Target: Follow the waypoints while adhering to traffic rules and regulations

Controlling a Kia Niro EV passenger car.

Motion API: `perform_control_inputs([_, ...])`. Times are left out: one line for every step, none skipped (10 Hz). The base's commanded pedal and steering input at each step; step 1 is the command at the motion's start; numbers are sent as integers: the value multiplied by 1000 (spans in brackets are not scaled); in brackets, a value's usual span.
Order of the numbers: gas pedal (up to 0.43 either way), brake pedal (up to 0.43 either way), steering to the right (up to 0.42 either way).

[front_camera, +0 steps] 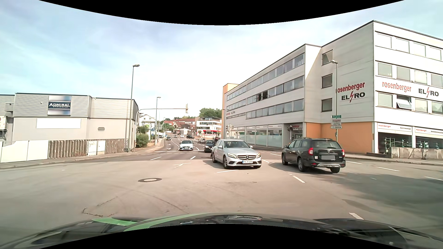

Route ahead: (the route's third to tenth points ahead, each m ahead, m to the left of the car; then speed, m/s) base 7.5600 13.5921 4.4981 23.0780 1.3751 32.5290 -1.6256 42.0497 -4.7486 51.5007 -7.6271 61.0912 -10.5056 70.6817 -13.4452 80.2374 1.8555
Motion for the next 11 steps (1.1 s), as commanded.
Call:
perform_control_inputs([0, 146, -106])
perform_control_inputs([0, 146, -110])
perform_control_inputs([0, 146, -114])
perform_control_inputs([0, 146, -120])
perform_control_inputs([0, 146, -122])
perform_control_inputs([0, 146, -124])
perform_control_inputs([0, 146, -127])
perform_control_inputs([0, 140, -132])
perform_control_inputs([0, 134, -137])
perform_control_inputs([0, 128, -144])
perform_control_inputs([0, 134, -148])
